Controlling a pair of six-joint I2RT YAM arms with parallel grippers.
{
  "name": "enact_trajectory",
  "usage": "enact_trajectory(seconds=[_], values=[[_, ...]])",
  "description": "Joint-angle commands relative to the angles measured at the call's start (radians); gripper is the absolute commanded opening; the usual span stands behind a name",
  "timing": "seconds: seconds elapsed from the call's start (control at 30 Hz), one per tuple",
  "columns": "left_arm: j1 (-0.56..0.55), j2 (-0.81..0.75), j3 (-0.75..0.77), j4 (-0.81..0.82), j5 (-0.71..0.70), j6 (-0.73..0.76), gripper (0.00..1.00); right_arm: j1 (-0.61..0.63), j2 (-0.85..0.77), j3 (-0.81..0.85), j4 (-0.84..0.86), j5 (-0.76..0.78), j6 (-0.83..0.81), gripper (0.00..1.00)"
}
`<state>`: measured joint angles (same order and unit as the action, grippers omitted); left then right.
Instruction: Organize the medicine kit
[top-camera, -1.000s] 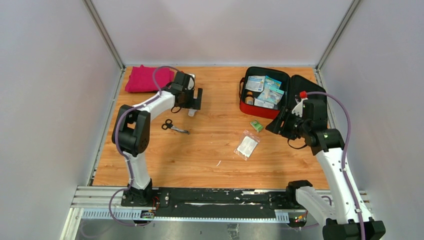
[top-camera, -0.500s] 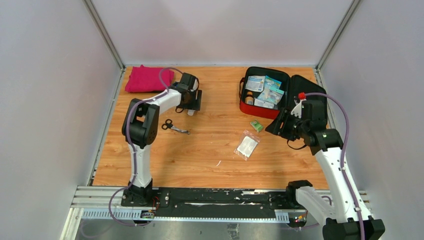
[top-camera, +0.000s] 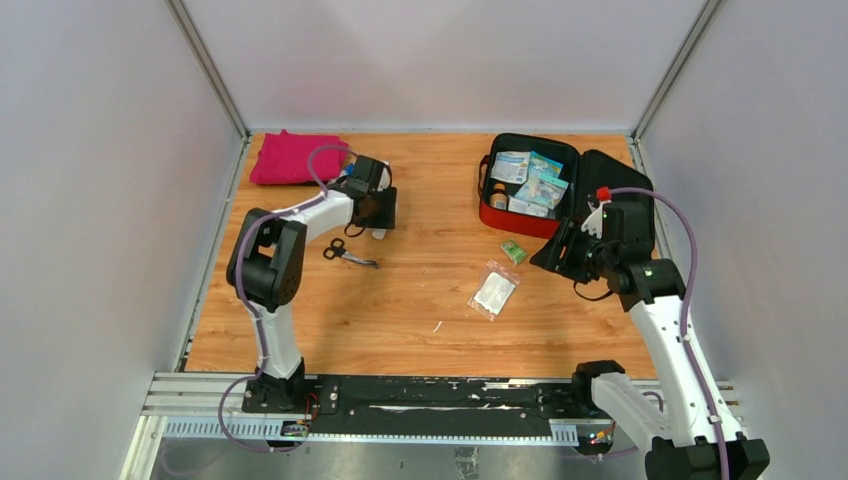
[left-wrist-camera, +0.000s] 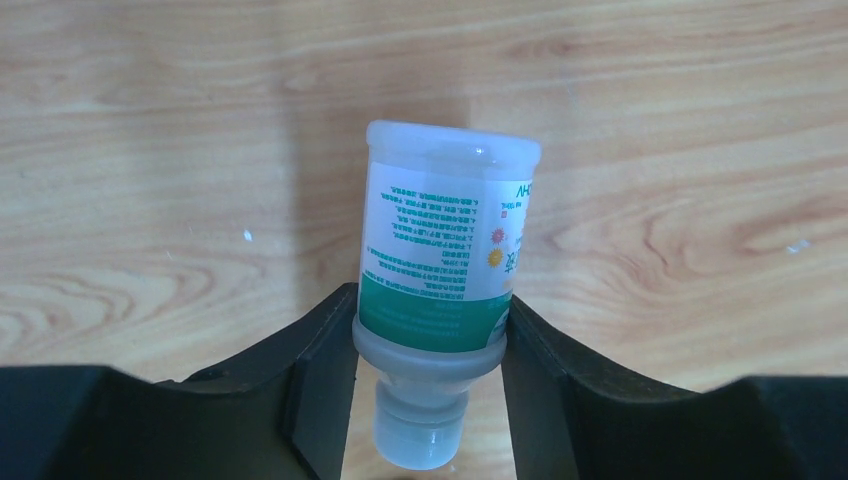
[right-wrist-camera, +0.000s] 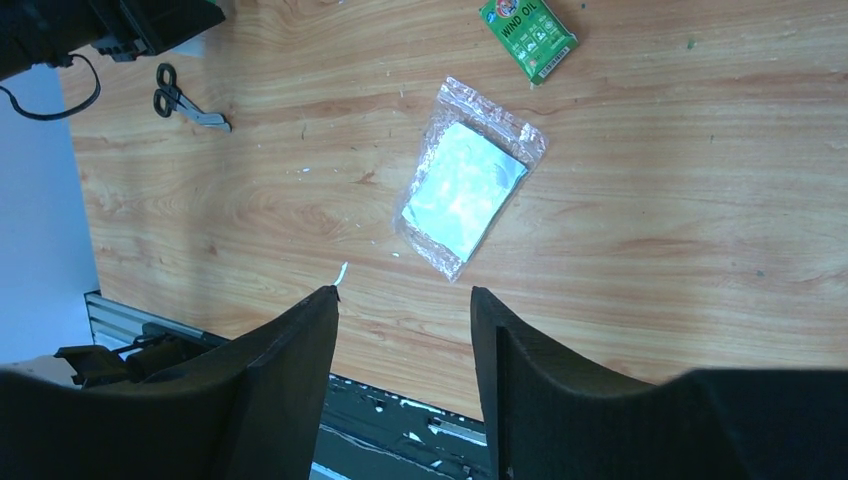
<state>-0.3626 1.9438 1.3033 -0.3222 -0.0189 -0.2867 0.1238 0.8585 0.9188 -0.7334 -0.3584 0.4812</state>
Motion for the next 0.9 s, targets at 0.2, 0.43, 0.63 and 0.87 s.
enact_trajectory(seconds=[0.2,0.43,0.63,0.87], values=[[-0.091,-0.351,-0.273,0.215,0.175,-0.173,0.45,0.014,-0.034,-0.107,0.139,-0.097,0.208,0.58],[-0.214,-0.567,-0.496,0.387,0.229,-0.376,0.45,0.136,0.026,-0.189,0.464,-0.119,0.491,0.75],[-0.329,-0.675,-0.574,0.451,0.23,-0.456,0.45,0.35,0.158,-0.131,0.575,-0.016,0.543,0.81],[-0.41,-0.719,-0.572,0.46,0.214,-0.448,0.45,0.455,0.269,-0.114,0.676,0.0,0.567,0.8]])
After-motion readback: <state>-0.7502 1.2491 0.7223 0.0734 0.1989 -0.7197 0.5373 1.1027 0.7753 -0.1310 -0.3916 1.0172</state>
